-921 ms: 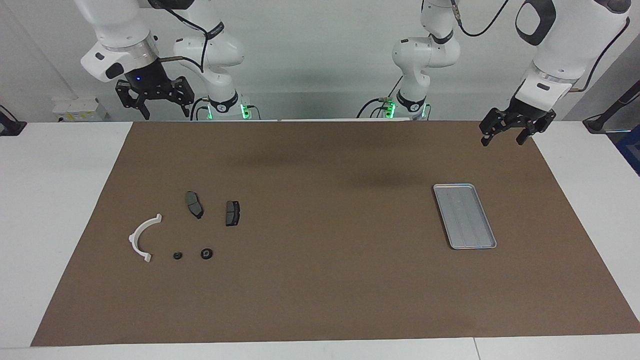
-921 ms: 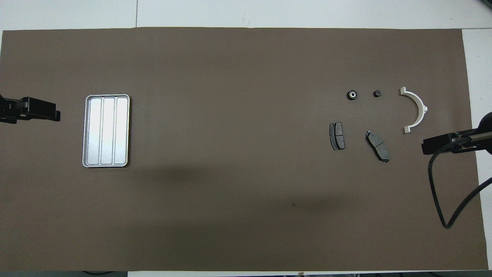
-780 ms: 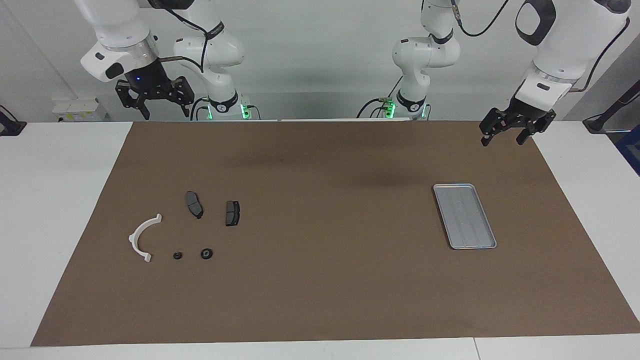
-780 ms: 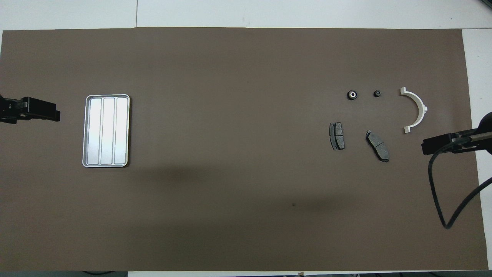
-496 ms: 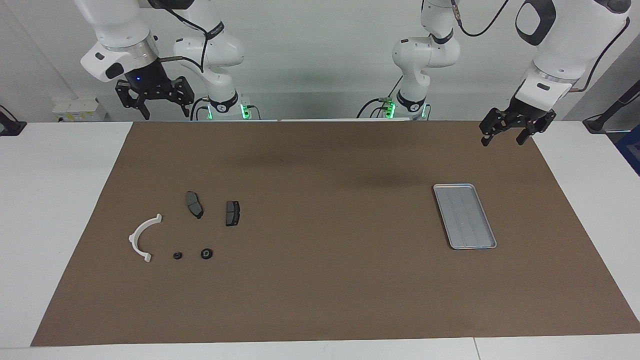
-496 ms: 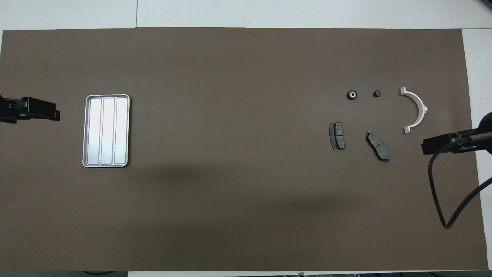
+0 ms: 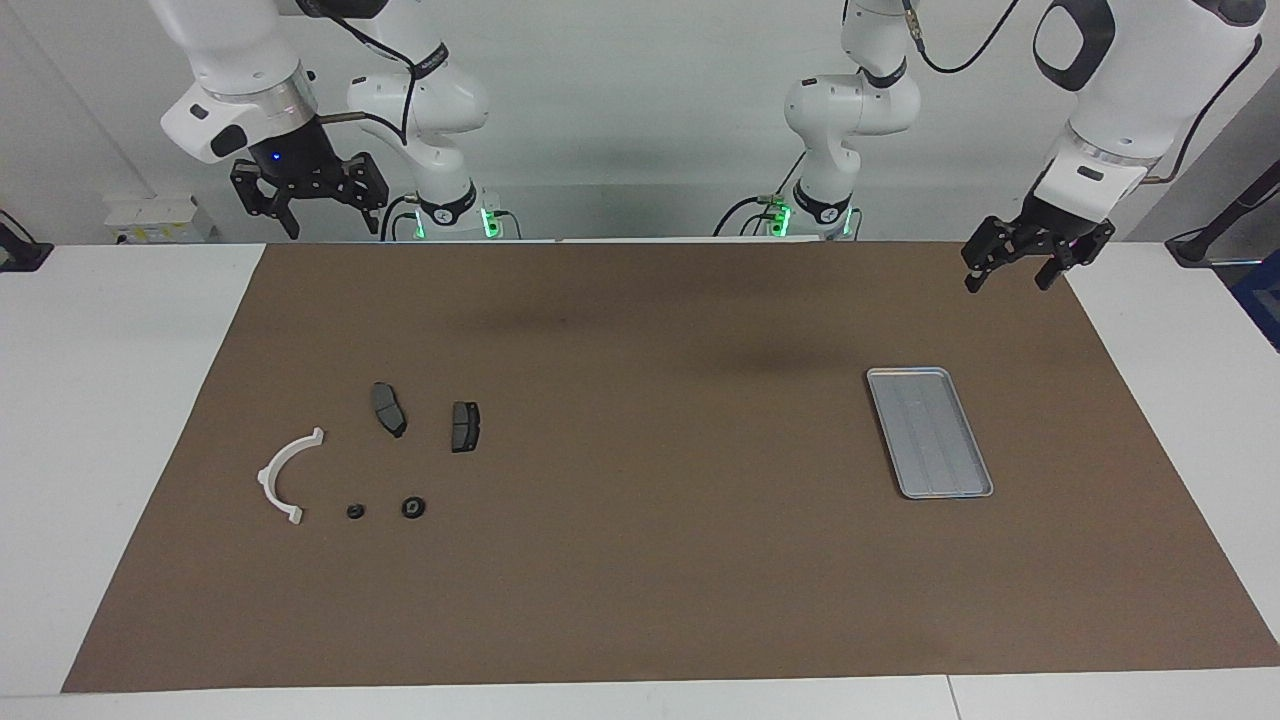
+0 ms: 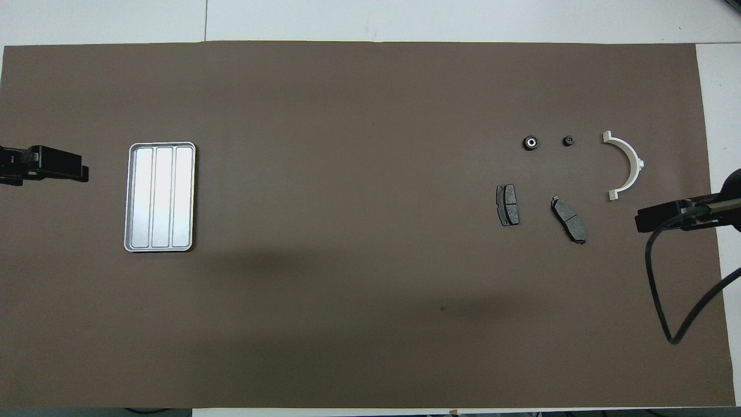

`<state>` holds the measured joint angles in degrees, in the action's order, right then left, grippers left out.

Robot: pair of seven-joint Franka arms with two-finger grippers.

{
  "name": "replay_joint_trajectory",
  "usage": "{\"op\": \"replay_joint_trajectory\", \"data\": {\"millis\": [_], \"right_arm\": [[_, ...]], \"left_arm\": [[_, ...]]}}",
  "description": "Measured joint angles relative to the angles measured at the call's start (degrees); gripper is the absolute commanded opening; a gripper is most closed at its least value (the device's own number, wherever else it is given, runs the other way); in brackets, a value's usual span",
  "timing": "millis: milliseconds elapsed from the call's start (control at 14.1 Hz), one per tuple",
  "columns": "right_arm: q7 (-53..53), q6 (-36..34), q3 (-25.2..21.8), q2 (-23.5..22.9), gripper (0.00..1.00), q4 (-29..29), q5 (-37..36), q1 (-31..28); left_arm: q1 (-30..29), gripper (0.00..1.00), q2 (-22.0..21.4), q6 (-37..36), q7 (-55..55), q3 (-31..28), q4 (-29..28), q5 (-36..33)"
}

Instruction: Pick bearing gear from pile to tray

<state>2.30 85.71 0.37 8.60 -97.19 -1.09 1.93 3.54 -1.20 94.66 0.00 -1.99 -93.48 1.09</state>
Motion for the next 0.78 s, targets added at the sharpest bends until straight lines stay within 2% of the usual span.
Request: {"op": "replay_joint_trajectory", "data": {"millis": [780], "right_arm": [[0.0, 1.1, 0.6, 0.0, 1.00, 0.3, 0.0, 0.2]], "left_arm": [[0.1, 1.00, 0.0, 0.5, -0.2, 0.2, 0.0, 0.0]]}}
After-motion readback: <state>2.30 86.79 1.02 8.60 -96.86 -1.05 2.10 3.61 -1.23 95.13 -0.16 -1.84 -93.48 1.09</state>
